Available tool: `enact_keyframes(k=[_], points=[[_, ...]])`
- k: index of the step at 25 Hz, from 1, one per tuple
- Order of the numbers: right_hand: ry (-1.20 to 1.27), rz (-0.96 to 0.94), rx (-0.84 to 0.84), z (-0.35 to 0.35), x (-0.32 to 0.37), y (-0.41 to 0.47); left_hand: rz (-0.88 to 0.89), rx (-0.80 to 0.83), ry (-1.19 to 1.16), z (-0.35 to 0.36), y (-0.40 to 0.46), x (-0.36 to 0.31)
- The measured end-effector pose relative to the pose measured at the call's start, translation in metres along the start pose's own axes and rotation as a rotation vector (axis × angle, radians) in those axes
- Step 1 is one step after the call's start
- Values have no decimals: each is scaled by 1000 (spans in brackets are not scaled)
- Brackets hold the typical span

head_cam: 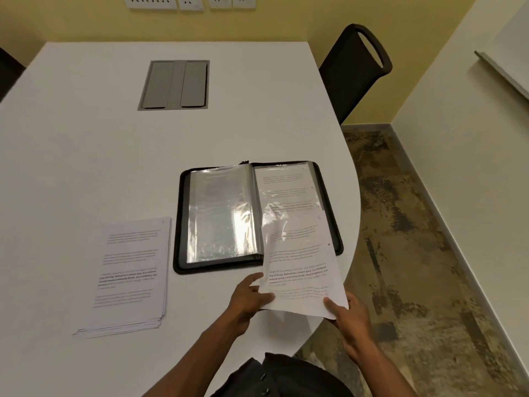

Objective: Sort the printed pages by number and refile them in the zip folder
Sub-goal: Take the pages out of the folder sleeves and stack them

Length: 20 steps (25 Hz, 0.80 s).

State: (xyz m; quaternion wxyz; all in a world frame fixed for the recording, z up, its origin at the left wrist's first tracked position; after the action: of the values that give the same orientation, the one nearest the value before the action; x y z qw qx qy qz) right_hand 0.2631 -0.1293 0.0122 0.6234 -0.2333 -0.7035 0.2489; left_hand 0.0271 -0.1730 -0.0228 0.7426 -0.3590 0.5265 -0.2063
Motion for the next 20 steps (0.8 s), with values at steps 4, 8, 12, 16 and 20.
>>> enact_keyframes(k=[4, 8, 12, 16, 20], points=[[-11, -16, -33, -8, 4, -34, -62, 118, 20, -1, -24, 4], [-21, -61, -21, -16, 8, -70, -66, 213, -22, -1, -42, 7], [-58, -66, -28, -14, 5, -90, 18, 196, 14, -10, -47, 3], [-77, -70, -1, 0, 4, -101, 176, 108, 108, -29, -46, 1], [1, -71, 30, 30, 7, -106, 300, 55, 177, -58, -58, -5]])
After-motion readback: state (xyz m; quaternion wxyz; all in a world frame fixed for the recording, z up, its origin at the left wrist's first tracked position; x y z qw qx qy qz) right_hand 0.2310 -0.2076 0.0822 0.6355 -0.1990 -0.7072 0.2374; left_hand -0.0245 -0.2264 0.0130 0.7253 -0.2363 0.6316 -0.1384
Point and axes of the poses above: each hand's wrist, its own y-axis towards the middle knuckle, its own z-axis out of the palm, x = y × z, the point moved 1 cm from there along y, towards the middle knuckle, and after that the axes turned 4 degrees about x, right-handed, at the moved point
